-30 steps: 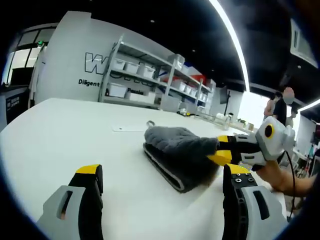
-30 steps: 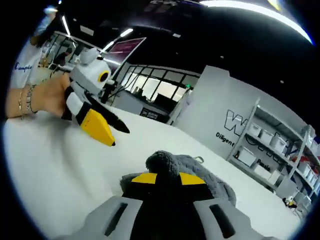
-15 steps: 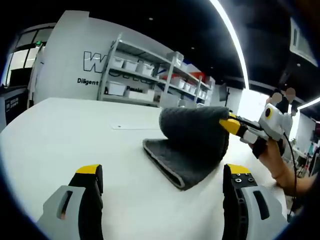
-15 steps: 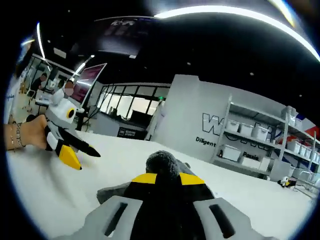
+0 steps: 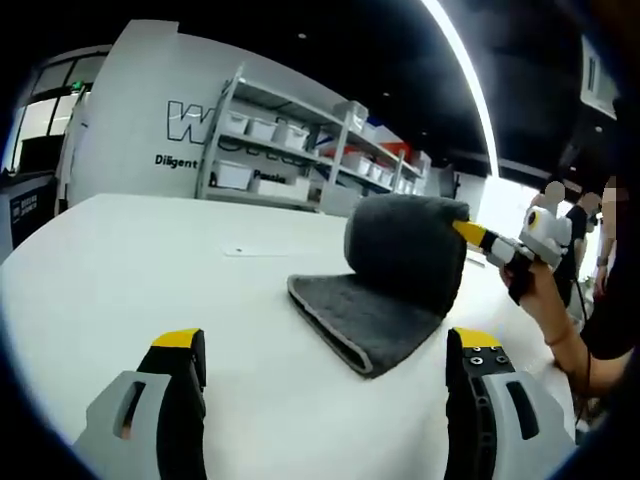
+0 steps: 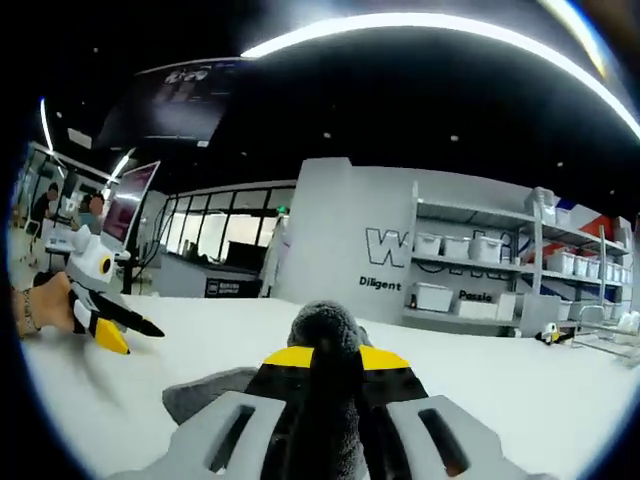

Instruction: Open the folded towel by lifting each exposed corner and separating the folded layers until the towel lies flat within the target outline without major curled edges

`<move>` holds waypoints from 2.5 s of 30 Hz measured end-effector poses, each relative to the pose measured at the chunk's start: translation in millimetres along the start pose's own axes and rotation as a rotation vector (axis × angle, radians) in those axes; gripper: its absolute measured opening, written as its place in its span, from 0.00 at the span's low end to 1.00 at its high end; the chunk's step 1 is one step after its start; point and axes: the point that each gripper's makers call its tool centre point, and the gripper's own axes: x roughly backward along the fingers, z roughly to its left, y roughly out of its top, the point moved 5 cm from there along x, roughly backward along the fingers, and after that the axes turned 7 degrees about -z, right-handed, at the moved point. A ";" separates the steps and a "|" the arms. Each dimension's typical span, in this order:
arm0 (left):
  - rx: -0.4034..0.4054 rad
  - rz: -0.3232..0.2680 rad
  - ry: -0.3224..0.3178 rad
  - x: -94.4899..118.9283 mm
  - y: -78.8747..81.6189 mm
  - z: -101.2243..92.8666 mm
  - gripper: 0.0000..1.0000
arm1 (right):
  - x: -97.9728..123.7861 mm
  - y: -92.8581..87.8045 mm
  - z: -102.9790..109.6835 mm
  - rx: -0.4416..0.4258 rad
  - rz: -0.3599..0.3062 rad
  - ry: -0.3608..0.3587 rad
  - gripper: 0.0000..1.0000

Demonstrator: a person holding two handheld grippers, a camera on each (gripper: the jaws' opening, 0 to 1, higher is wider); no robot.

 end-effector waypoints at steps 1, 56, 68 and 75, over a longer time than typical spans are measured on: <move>0.000 0.001 0.000 -0.1 -0.2 0.1 0.98 | 1.0 -0.6 -3.3 0.000 0.001 -0.011 0.09; 0.007 0.018 -0.022 -0.4 -1.5 -2.9 0.98 | 67.7 -74.2 -106.4 -0.344 0.227 -0.473 0.11; -0.009 0.043 -0.016 -1.0 -6.6 -1.4 0.97 | 76.1 -93.5 -110.8 -0.319 0.349 -0.514 0.13; -0.004 0.039 -0.019 -0.6 -5.9 -3.4 0.97 | 81.6 -97.8 -110.4 -0.284 0.389 -0.529 0.14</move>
